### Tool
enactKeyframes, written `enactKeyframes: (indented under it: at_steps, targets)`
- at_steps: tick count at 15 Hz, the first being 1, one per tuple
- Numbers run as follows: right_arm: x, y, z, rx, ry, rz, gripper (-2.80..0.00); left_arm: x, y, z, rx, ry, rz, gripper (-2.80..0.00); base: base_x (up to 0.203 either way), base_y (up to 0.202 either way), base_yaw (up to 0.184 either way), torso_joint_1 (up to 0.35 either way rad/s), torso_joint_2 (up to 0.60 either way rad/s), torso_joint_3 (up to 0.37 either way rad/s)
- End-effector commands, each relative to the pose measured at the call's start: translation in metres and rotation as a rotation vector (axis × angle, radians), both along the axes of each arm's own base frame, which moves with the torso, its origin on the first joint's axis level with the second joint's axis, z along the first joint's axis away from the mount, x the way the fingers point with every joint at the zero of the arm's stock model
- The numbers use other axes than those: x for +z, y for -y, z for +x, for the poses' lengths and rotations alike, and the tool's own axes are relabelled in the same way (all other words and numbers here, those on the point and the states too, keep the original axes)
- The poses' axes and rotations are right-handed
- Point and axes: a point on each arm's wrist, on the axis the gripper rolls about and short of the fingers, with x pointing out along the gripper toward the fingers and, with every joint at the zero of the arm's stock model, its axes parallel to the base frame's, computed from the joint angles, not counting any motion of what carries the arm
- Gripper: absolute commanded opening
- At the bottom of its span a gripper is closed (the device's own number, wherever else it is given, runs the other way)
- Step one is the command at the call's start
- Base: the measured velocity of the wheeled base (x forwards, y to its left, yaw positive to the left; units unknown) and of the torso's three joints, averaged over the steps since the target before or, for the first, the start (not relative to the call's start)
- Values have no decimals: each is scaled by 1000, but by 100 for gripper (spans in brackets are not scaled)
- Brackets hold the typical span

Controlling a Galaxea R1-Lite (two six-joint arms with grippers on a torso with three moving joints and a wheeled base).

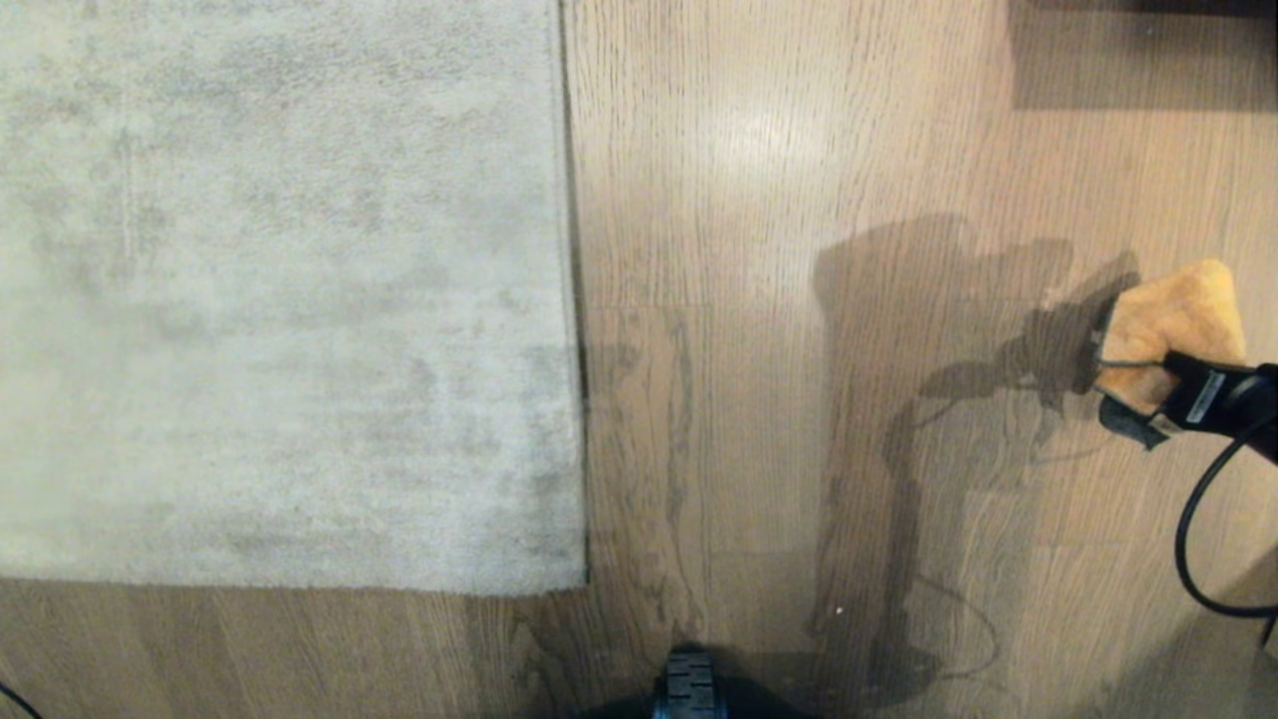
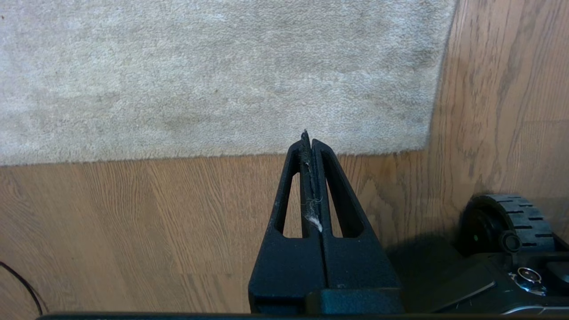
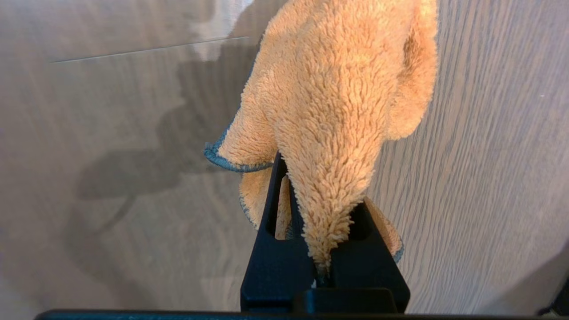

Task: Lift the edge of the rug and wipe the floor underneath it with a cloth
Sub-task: Put down the rag

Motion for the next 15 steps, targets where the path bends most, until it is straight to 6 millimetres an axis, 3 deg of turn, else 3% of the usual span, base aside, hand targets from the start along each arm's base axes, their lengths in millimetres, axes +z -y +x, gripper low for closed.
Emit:
enactKeyframes:
  at_steps: [1, 10, 11, 15]
  targets:
    - [-13, 13, 22, -16, -36, 12, -280, 0, 0, 0, 0, 0, 0, -280, 0, 0, 0, 0, 0, 0]
    - [-27, 22, 40, -26, -44, 8, -280, 0, 0, 0, 0, 0, 0, -280, 0, 0, 0, 0, 0, 0]
    - [-27, 22, 40, -26, -44, 8, 0, 0, 0, 0, 0, 2, 0, -280, 0, 0, 0, 0, 0, 0]
    - [-24, 22, 40, -24, -30, 2, 0, 0, 0, 0, 0, 2, 0, -280, 0, 0, 0, 0, 0, 0]
